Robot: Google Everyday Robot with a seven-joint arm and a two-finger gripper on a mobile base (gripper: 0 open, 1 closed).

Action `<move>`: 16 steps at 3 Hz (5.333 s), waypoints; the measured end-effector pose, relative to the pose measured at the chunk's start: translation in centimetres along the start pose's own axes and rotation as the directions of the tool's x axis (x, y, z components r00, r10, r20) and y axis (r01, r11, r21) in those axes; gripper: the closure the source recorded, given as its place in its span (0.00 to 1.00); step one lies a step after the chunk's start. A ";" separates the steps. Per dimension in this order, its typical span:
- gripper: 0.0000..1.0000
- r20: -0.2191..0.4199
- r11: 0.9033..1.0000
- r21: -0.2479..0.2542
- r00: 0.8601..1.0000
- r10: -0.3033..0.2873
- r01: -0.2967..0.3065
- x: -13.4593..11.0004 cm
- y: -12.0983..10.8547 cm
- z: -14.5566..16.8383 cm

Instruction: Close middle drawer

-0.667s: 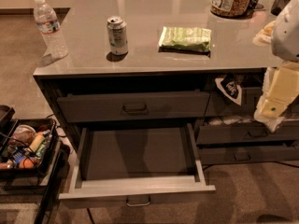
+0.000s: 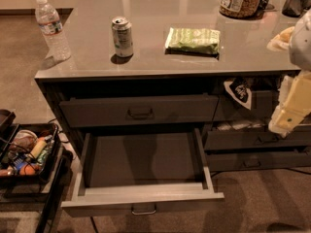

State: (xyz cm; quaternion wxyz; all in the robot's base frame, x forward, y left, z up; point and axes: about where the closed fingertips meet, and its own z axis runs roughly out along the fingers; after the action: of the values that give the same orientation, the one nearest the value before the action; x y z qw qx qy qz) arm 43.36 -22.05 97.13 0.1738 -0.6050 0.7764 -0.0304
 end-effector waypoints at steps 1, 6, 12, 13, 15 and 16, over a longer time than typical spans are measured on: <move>0.00 0.095 1.000 0.018 0.995 -0.018 0.016 0.5 3.0 1.1; 0.00 0.446 0.986 -0.143 0.895 -0.017 0.090 -4.1 13.7 19.4; 0.25 0.613 0.940 -0.314 0.785 0.096 0.130 -3.2 23.1 41.4; 0.48 0.612 0.941 -0.312 0.785 0.094 0.131 -3.2 23.0 41.3; 0.95 0.601 0.951 -0.291 0.794 0.093 0.109 -2.8 24.0 42.7; 1.00 0.613 0.970 -0.235 0.784 0.100 0.061 -2.0 26.2 46.5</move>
Offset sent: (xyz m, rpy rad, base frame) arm -0.0485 0.0832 -0.1347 0.7566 -0.1972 0.0759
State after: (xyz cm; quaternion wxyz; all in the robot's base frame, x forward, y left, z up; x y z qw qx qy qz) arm 33.71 -5.58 47.30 0.3445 -0.5896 0.6800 0.2669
